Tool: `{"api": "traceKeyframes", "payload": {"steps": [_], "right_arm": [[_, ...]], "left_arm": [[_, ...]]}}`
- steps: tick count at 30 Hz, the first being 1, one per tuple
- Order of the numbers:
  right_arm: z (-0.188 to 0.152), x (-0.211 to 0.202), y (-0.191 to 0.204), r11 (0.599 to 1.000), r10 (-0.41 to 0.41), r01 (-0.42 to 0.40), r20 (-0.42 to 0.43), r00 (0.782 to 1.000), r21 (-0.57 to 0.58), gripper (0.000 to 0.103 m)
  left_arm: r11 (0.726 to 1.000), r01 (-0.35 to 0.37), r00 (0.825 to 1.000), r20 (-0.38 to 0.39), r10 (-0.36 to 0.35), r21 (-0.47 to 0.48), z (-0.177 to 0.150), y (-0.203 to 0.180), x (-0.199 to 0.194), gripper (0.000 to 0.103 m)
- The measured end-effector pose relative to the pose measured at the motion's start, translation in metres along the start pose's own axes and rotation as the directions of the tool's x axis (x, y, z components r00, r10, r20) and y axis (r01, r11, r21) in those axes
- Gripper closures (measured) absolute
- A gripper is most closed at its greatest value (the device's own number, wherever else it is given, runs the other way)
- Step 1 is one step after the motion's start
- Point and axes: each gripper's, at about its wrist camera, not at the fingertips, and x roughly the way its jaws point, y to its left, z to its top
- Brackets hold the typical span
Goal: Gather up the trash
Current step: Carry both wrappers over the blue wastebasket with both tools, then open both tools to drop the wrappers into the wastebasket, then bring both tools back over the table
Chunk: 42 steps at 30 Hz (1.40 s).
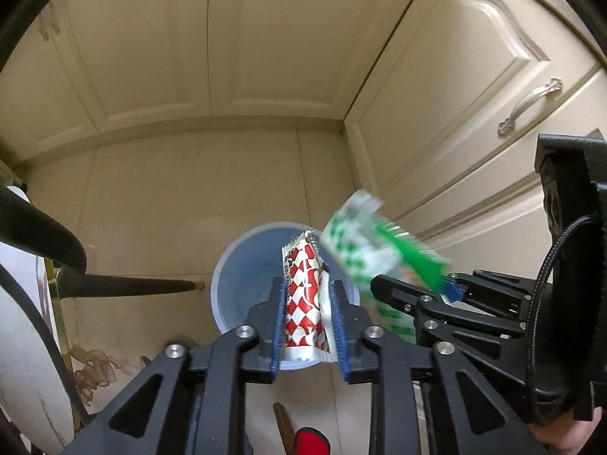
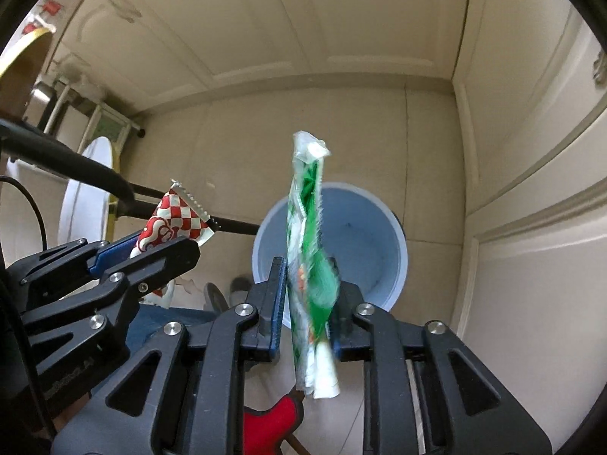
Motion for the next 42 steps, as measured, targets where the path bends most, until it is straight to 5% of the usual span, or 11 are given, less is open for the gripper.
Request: {"api": "traceKeyframes", "payload": {"steps": [2,3,5,10,19,24,29,31,35,42], "right_arm": [[0.002,0.004,-0.001,1.000,-0.006,0.006,-0.011,1.000,0.010,0.074],[0.000,0.004,-0.002,1.000,-0.006,0.006,-0.011,1.000,0.015,0.059],[0.005,0.005,-0.004,0.999,-0.022,0.022,-0.004,1.000,0.028,0.046],[0.003,-0.003,-0.020,0.996,-0.033,0.032,0.013,0.999,0.079,0.018],[-0.004,-0.049,-0.017,0.989,-0.083,0.067,0.120,0.989,0.135,0.002],[-0.004,-0.105,0.005,0.991,-0.061,0.029,0.245,0.968,0.130,0.000],[-0.003,-0.172,0.055,0.998,-0.039,0.017,0.401,0.915,0.060,0.000],[-0.002,-0.198,0.082,1.000,-0.022,0.018,0.461,0.887,0.012,0.000],[-0.003,-0.250,0.136,0.997,0.034,0.009,0.565,0.824,-0.073,0.000],[-0.014,-0.308,0.223,0.977,0.118,0.030,0.654,0.748,-0.210,0.000]], "left_arm": [[1.000,-0.016,1.000,0.006,0.016,0.002,0.007,0.002,0.004,0.064],[1.000,-0.027,1.000,0.012,0.027,0.003,0.015,0.005,0.007,0.061],[0.999,-0.041,0.999,0.020,0.041,-0.001,0.027,0.011,0.012,0.043],[0.999,-0.036,0.999,0.040,0.036,0.009,0.059,0.021,0.023,0.030],[0.998,-0.046,0.991,0.124,0.042,0.033,0.091,0.021,0.014,0.028],[0.994,-0.089,0.962,0.265,0.070,0.060,0.107,0.019,-0.027,0.024],[0.992,-0.124,0.894,0.437,0.099,0.029,0.100,0.026,-0.087,0.012],[0.988,-0.158,0.845,0.518,0.134,0.001,0.097,0.031,-0.120,0.006],[0.985,-0.164,0.775,0.612,0.157,-0.045,0.086,0.030,-0.164,0.005],[0.951,-0.228,0.627,0.715,0.309,-0.211,0.052,0.039,-0.209,0.001]]}}
